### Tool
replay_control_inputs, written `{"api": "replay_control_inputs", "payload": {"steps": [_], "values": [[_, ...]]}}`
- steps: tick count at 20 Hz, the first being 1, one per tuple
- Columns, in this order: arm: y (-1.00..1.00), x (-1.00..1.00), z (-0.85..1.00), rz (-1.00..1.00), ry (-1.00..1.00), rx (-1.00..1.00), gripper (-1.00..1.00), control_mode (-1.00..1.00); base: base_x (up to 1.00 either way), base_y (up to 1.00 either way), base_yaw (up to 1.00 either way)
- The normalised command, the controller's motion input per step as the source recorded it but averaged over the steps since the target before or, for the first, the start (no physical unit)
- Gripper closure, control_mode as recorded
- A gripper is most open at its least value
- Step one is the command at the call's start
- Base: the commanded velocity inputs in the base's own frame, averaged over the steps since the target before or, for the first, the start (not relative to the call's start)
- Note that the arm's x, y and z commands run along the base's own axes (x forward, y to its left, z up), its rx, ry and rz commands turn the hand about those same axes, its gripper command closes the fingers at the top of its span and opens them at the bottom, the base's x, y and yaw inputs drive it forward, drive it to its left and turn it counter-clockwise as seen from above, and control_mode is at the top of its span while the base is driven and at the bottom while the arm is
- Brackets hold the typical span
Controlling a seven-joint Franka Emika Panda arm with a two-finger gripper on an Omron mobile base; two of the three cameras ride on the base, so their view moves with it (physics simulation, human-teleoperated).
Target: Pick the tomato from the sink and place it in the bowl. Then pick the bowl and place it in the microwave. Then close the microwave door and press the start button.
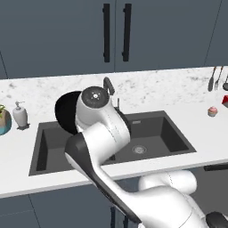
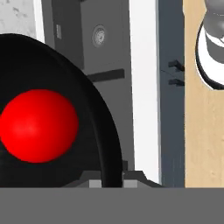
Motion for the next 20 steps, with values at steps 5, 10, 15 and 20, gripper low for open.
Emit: {"api": "replay_control_inputs", "payload": {"steps": [5,10,15,20], "values": [[-0.95,-0.4,0.15,-0.27,0.0,0.0,1.0,-1.0,0.0,0.0,0.0],[-0.98,-0.24,0.19,-0.25,0.0,0.0,1.0,-1.0,0.0,0.0,0.0],[-0.6,0.04,0.15,-0.19,0.0,0.01,1.0,-1.0,0.0,0.0,0.0],[-0.11,0.16,-0.02,-0.05,0.0,0.0,1.0,-1.0,0.0,0.0,0.0]]}}
